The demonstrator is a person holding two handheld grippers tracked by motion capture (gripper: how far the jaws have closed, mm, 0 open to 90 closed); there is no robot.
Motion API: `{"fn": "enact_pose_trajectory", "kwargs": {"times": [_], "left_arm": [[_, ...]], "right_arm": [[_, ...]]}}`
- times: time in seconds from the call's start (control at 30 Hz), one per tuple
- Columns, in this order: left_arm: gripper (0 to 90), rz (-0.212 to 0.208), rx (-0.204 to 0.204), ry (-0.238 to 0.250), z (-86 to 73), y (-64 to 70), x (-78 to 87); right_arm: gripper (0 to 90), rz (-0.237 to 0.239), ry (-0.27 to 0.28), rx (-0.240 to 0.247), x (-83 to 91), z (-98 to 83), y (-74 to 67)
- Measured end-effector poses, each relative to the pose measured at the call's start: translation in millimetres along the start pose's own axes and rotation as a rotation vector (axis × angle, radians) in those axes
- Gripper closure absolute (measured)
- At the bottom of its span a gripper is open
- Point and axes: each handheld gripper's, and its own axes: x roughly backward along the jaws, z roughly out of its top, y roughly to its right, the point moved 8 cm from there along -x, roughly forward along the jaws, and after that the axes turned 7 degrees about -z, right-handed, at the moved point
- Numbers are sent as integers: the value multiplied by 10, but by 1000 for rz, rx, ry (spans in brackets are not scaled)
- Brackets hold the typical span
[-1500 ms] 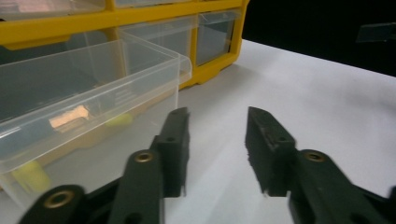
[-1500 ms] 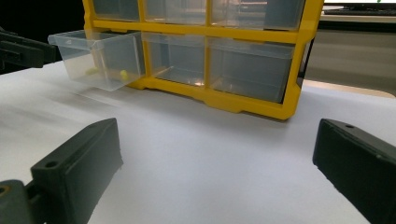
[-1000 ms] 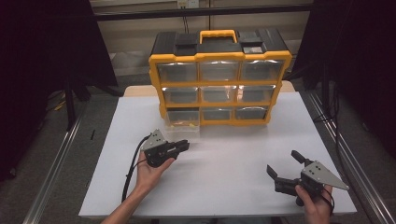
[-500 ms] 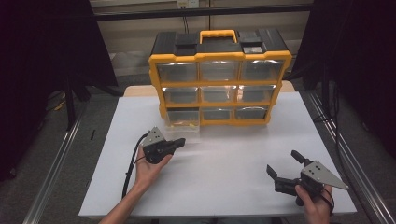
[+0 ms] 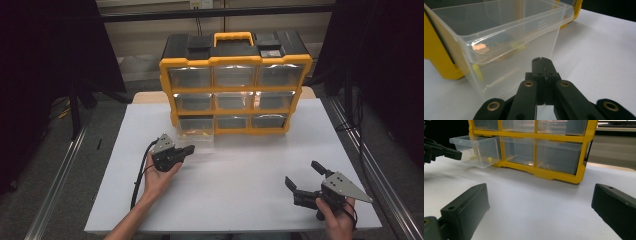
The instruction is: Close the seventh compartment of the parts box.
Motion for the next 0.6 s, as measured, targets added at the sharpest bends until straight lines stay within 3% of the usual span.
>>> {"fn": "enact_pose_trajectory", "kwargs": {"times": [0.6], "left_arm": [[900, 48, 6, 6, 67, -120, -28]], "right_arm": [[9, -1, 0, -1, 2, 0, 3]]}}
